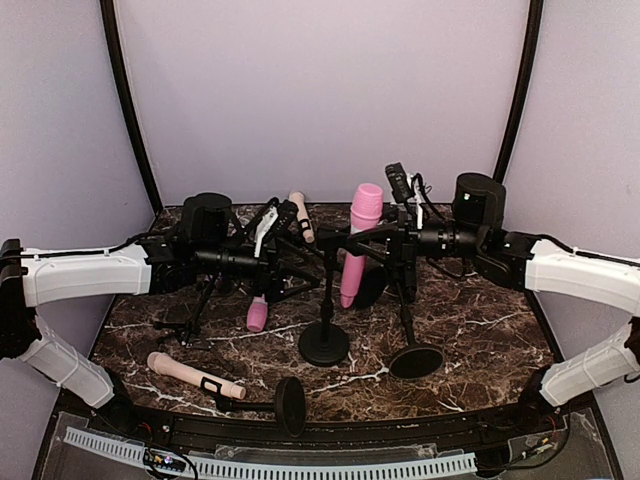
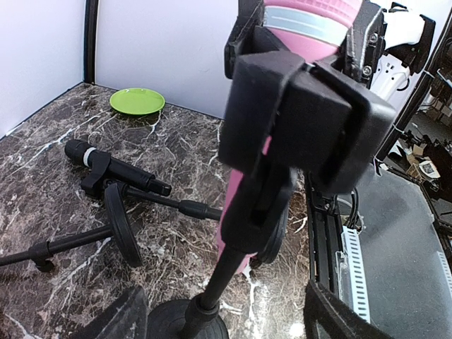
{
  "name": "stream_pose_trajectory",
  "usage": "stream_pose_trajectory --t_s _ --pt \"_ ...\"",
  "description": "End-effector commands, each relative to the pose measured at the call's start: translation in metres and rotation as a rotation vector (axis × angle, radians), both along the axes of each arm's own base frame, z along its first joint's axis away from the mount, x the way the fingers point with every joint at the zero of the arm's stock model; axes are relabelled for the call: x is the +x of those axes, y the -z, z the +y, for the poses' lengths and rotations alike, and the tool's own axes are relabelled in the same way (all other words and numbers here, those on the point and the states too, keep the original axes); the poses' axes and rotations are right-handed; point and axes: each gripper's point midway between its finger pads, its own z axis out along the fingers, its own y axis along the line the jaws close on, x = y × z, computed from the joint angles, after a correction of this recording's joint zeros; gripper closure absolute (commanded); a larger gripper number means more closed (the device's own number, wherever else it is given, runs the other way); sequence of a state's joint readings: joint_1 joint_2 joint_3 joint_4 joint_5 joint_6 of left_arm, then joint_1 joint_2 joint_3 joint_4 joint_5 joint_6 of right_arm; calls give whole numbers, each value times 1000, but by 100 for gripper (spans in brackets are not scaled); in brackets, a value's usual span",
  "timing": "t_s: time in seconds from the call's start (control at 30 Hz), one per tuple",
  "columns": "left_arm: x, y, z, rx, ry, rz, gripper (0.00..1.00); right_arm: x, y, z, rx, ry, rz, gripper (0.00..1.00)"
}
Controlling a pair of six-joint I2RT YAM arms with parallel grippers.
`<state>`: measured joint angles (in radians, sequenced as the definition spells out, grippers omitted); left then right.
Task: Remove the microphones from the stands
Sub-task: Pick up the microphone stand with the microphone from the center of the board, then pass from the right arm to the left
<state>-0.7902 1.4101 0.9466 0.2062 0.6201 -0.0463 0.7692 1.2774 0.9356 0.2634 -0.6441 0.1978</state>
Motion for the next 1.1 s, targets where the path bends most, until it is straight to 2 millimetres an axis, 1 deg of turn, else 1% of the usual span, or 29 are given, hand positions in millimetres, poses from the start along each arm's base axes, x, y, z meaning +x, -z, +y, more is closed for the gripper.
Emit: stream_pose_trajectory --t_s 0.0,0.07,0.17,0.3,0.37,0.4,0.43,0.47,0.5,0.53,0.57,0.6,0.67,0.7,0.73,0.77,0.8,0.83,0.87,0.9,0.97,1.07 --pt "-5 -2 -1 -10 27 -19 22 7 -39 -16 159 130 -30 88" --pt "-4 2 -1 -9 21 -19 20 11 -48 -21 201 188 -36 94" --pt "-2 7 -2 -11 7 -20 18 16 -62 -26 259 254 -39 99" --pt "-1 17 -4 -19 -4 -18 15 21 -84 -32 326 305 -30 100" --pt "-1 28 -7 -11 -20 -24 15 23 -94 -35 352 325 -24 100" --pt "-2 37 -8 3 -29 -20 16 24 -98 -36 362 335 -24 100" --pt "-2 37 -13 -3 -47 -48 16 25 -102 -38 372 348 -25 100" --pt "1 41 -15 -11 -78 -71 16 26 -105 -39 379 361 -25 100" --pt "-5 42 -21 -19 -73 -81 16 28 -107 -41 384 377 -27 100" --pt "-4 41 -23 -46 -97 -96 16 28 -109 -43 390 389 -29 100" --pt "-8 43 -27 -55 -95 -96 16 30 -111 -45 396 403 -32 100" --pt "-7 39 -28 -89 -115 -95 16 30 -112 -47 403 417 -33 100" --pt "-8 40 -31 -122 -134 -77 16 32 -116 -51 419 440 -40 100" --pt "-10 45 -33 -122 -137 -65 16 32 -119 -54 430 453 -44 100" --pt "-10 45 -34 -135 -147 -57 16 34 -121 -56 440 466 -46 100" --pt "-13 52 -38 -126 -140 -49 16 34 -123 -58 450 478 -49 100" --pt "-13 53 -40 -126 -150 -55 16 35 -127 -60 461 485 -51 100" --pt "-17 60 -44 -111 -145 -52 16 35 -129 -61 469 490 -50 100" --pt "-15 62 -45 -104 -157 -61 16 35 -133 -62 478 492 -51 100" --pt "-16 69 -48 -91 -159 -58 16 35 -135 -62 482 494 -50 100" --pt "-9 73 -47 -78 -205 -63 17 35 -139 -63 492 492 -51 100" --pt "5 77 -39 -65 -305 -86 17 33 -143 -65 502 492 -54 100"
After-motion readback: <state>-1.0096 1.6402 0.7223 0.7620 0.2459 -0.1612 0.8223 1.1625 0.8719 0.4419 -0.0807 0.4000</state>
